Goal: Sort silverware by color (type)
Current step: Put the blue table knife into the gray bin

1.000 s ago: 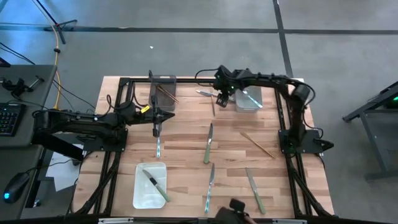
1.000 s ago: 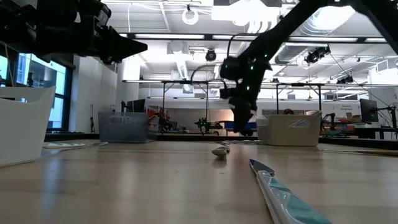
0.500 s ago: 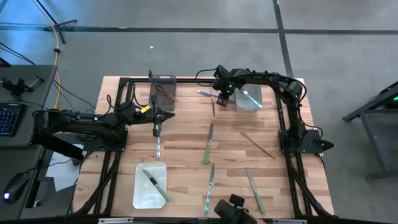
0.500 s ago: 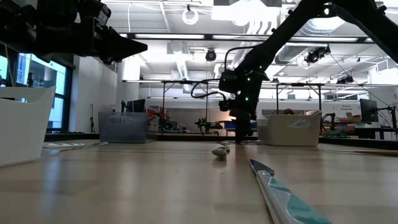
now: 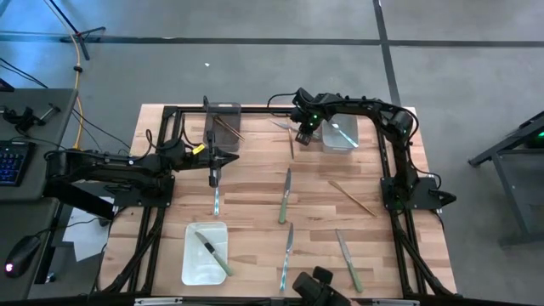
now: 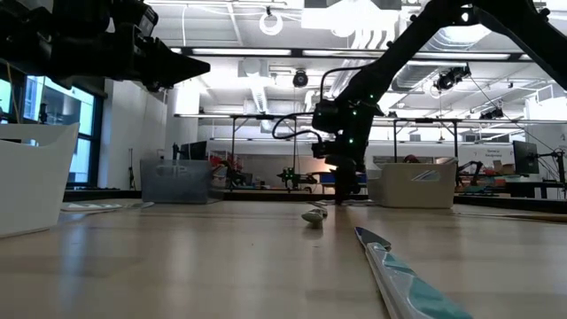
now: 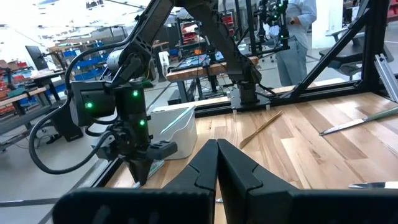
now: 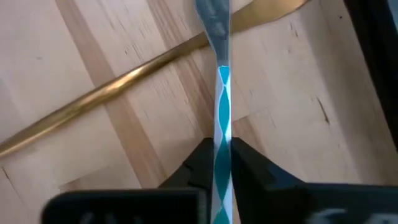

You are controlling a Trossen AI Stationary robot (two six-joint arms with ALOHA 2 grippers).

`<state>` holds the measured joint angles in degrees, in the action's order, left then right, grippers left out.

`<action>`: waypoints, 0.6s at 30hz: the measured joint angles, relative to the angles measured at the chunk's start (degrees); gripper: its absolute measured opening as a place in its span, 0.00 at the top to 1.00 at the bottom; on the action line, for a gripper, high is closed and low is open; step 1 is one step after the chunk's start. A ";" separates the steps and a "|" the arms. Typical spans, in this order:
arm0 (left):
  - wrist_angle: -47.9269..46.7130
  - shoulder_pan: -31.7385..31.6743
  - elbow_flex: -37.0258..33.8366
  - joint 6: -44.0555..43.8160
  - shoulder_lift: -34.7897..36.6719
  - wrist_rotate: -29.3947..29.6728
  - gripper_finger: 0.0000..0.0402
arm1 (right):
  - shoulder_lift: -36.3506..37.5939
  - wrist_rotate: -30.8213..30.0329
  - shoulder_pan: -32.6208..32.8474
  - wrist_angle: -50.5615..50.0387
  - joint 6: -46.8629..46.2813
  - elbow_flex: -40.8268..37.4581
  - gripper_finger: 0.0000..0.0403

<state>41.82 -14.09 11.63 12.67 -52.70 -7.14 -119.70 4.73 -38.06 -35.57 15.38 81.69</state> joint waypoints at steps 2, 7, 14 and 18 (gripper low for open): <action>-0.02 0.00 -0.01 0.00 0.01 0.00 1.00 | 0.00 0.24 0.00 0.07 0.10 0.00 0.98; -0.01 0.00 -0.01 0.52 0.01 0.00 1.00 | 0.02 0.27 0.11 -1.25 -0.42 1.32 0.98; -0.34 -0.02 -0.01 0.55 0.01 0.00 1.00 | -0.20 3.72 0.95 -6.64 -4.25 7.68 0.99; -0.50 -0.02 -0.01 0.57 -0.01 0.00 1.00 | -0.15 5.60 1.32 -17.24 -7.99 14.27 0.99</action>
<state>41.32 -14.11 11.62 13.23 -52.70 -7.14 -119.84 10.33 -36.75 -52.81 7.39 95.96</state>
